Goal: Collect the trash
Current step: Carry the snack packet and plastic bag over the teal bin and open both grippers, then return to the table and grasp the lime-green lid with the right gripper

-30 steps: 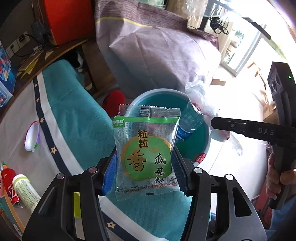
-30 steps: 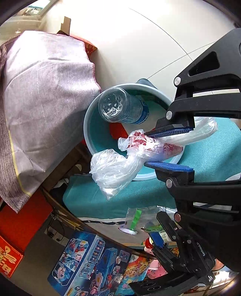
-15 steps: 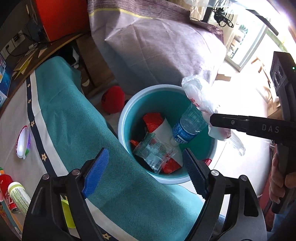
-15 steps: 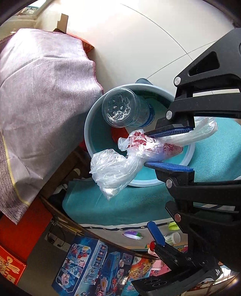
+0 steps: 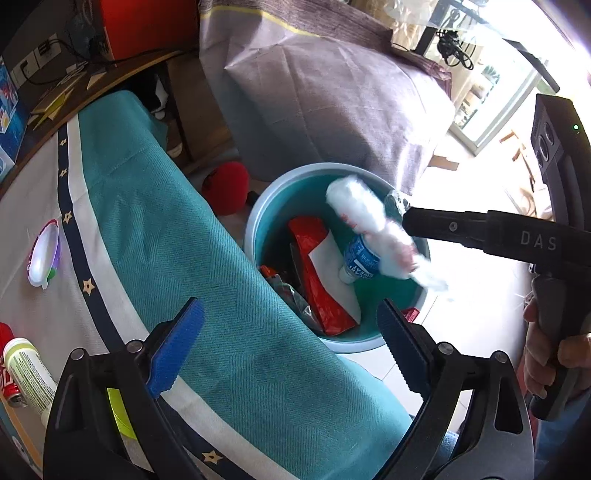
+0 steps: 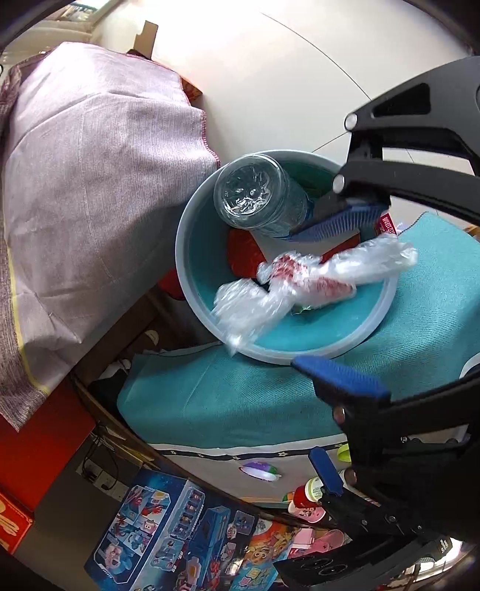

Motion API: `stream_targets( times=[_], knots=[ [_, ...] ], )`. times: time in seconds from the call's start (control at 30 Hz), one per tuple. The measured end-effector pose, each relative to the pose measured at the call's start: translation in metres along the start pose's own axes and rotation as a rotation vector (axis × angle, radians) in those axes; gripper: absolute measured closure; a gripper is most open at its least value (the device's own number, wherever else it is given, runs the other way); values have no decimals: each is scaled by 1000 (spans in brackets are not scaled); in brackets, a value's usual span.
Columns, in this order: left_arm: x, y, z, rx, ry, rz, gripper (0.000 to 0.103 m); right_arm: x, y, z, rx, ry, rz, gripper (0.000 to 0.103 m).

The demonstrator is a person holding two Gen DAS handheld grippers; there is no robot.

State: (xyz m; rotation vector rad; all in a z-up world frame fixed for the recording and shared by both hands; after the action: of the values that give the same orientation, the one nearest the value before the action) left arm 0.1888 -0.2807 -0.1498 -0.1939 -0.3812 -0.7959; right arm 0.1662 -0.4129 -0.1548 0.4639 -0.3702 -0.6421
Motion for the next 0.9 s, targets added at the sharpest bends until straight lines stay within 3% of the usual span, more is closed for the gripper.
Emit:
stream_targets(
  times=[0.1,0.5,0.9],
  knots=[
    [-4,3,2,2,1,7,9,-2,2,-2,-4,7,-13,27],
    [-22,22,14,-25,-18,67,9,-18,6,-3,-62,24,-26,22],
    [-50,44,37,-9,-47,111,9,-44,36,-1,-80,44,32,22]
  ],
)
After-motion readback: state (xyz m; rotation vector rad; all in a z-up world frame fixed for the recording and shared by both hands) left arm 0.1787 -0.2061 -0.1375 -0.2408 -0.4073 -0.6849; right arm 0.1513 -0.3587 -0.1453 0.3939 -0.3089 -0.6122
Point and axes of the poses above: each gripper's, at about its wrist camera, not at the fingertips, and z roughly against the way its jaws point, y to its left, x to its top, the point moved 8 cm from there along -z, roughly the way its jaws point, and after that the axes turned 13 degrees about -z, right-handed, at the moved point
